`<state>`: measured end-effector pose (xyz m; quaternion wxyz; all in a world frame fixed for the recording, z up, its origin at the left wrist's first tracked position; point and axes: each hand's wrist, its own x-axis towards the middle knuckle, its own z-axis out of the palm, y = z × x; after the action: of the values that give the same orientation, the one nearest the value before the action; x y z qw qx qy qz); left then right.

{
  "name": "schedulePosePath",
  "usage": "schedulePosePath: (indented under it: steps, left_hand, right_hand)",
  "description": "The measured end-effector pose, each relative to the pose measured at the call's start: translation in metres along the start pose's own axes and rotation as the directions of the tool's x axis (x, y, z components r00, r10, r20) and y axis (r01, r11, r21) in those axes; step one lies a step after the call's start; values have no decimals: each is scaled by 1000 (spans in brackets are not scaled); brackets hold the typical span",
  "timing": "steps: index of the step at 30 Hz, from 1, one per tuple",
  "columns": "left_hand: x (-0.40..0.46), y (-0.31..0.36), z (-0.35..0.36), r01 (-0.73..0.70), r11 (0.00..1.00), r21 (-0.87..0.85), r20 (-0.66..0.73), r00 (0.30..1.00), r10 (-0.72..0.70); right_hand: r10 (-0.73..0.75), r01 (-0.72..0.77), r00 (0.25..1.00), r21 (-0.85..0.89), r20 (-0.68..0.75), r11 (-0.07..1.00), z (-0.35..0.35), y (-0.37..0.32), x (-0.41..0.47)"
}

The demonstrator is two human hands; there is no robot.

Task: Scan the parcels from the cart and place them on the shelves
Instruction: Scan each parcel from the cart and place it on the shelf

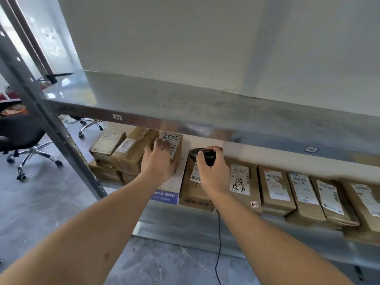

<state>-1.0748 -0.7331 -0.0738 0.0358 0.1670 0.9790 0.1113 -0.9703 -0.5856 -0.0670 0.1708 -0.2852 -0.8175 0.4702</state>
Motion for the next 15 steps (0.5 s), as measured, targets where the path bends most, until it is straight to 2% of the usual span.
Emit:
schedulePosePath:
  steps: [6, 11, 15]
  left_hand:
    - [12, -10, -10, -181, 973, 143, 27, 983, 179]
    - [4, 6, -20, -341, 938, 64, 62, 939, 337]
    - [-13, 35, -26, -456, 887, 76, 92, 889, 449]
  right_hand:
    - [61, -55, 989, 47, -133, 997, 9, -13, -15]
    - [60, -51, 977, 52, -205, 997, -9, -23, -31]
    - [70, -58, 956, 52, -283, 997, -37, -23, -50]
